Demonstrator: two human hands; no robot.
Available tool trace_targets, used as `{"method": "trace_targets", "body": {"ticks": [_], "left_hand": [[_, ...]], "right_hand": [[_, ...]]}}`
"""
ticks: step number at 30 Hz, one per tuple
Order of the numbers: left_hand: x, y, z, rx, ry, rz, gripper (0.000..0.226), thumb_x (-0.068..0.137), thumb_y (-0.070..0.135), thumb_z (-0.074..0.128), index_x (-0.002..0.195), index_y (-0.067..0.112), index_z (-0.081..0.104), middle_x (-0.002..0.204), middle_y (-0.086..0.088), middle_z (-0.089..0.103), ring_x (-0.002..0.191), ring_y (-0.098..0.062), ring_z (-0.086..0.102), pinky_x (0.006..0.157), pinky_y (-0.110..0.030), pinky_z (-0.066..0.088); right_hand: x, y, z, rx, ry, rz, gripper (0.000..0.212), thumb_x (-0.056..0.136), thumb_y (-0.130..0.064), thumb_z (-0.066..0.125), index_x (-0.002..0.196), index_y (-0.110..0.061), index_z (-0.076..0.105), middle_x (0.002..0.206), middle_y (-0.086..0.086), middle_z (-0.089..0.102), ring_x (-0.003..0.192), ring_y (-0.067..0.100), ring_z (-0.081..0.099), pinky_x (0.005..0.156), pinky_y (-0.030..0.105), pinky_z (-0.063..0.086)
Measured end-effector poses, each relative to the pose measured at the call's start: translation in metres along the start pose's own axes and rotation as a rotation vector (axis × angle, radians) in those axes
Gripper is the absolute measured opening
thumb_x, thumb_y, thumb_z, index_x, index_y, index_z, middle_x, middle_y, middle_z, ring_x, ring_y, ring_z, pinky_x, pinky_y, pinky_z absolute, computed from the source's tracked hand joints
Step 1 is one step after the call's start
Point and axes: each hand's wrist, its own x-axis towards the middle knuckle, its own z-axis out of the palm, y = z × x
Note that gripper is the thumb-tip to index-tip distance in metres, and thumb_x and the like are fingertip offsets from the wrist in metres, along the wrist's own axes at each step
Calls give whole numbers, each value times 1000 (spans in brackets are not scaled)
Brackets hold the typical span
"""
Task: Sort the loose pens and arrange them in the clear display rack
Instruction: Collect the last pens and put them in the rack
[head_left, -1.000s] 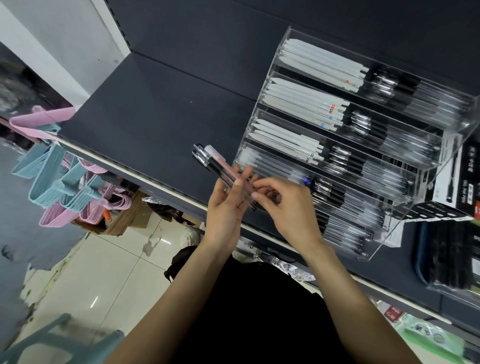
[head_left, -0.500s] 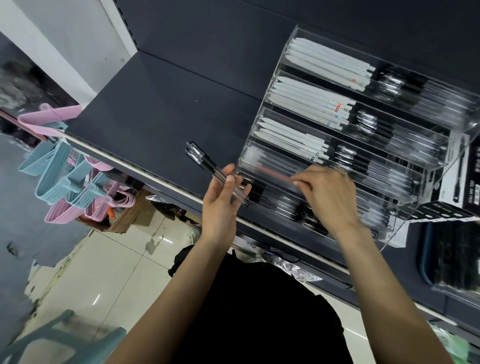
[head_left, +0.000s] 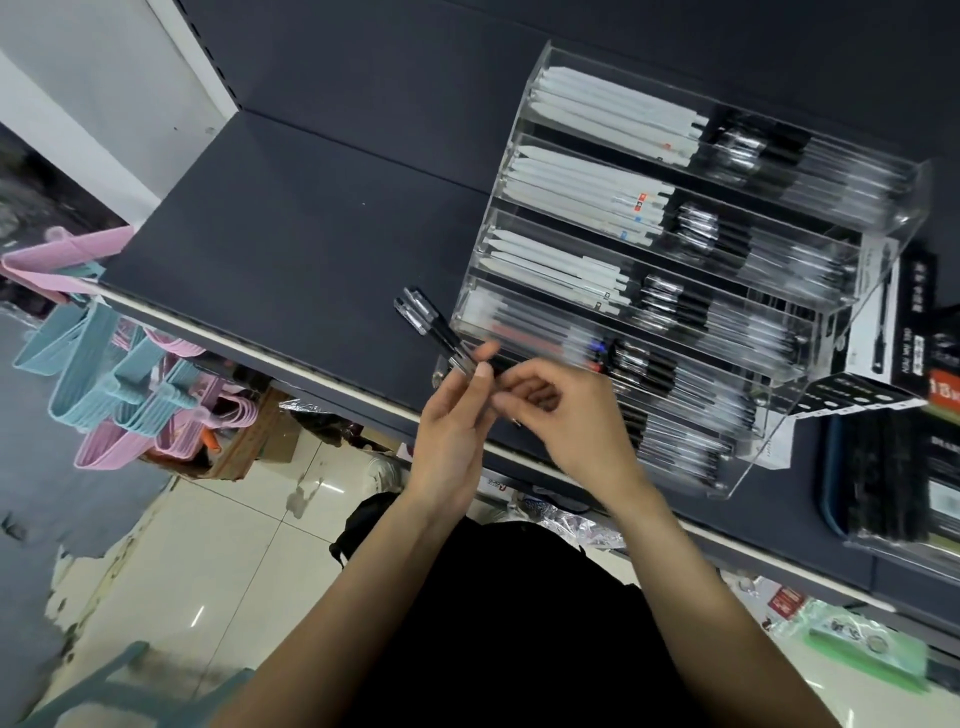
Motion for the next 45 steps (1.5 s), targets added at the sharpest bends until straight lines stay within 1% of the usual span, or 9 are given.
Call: {"method": "trace_targets", "body": {"ticks": [3,8,16,19,24,35,38,42,45], "left_hand": [[4,9,-16,354,122,167,23,93,15,57,114,19,65,93,9,73,90,-7,66,92,-24,52],[18,31,-52,333,371,279,20,86,13,68,104,19,63,79,6,69,73,-2,65,70,-18,52],[12,19,-60,308,392,211,18,87,15,68,102,18,57,82,2,69,73,-6,66,71,-20,54],[9,14,-60,271,379,162,20,87,15,68,104,15,57,87,-2,69,74,-7,66,68,-19,52],[3,9,-57,252,339,127,17,87,15,68,102,16,59,87,-1,69,75,-9,67,69,-20,53],[-6,-7,-32,284,178,66,12,90,11,64,100,6,59,84,-6,67,80,-19,69,74,-25,56],[-4,-11,-32,604,78,180,12,93,17,60,102,9,64,89,-3,70,82,-12,68,78,-23,54],[17,-17,-48,1491,-94,829,27,94,29,52,109,12,67,104,0,67,98,-16,60,88,-28,48],[35,-18,-51,1721,-187,976,32,94,31,45,109,14,68,109,0,66,105,-20,59,95,-34,42]], "right_hand": [[-10,16,-23,-53,103,-15,12,75,-20,78,86,-23,73,74,-13,67,66,1,60,64,8,43],[-25,45,-37,-434,291,-118,8,78,-21,77,86,-20,75,83,-7,70,72,11,63,60,28,54],[-8,55,-3,-895,248,-273,11,71,-13,81,76,-19,73,71,-4,65,60,16,61,47,23,48],[0,58,2,-992,229,-332,20,67,-6,81,79,-18,71,74,-2,66,70,17,63,55,27,52],[3,60,3,-1069,157,-347,20,64,-4,83,75,-17,72,74,-2,65,75,17,62,41,23,47],[-25,9,18,-214,10,-120,18,83,-24,71,101,-21,72,88,-10,71,74,2,64,68,19,53],[-28,16,7,-267,164,-114,14,81,-17,74,95,-20,73,84,-10,72,69,-1,64,66,15,52],[-31,35,-22,-583,395,-156,8,84,-15,71,92,-18,72,86,-2,72,53,9,56,49,21,47],[-35,43,-33,-665,427,-179,5,86,-13,69,89,-16,72,91,-2,70,54,16,60,45,22,44]]}}
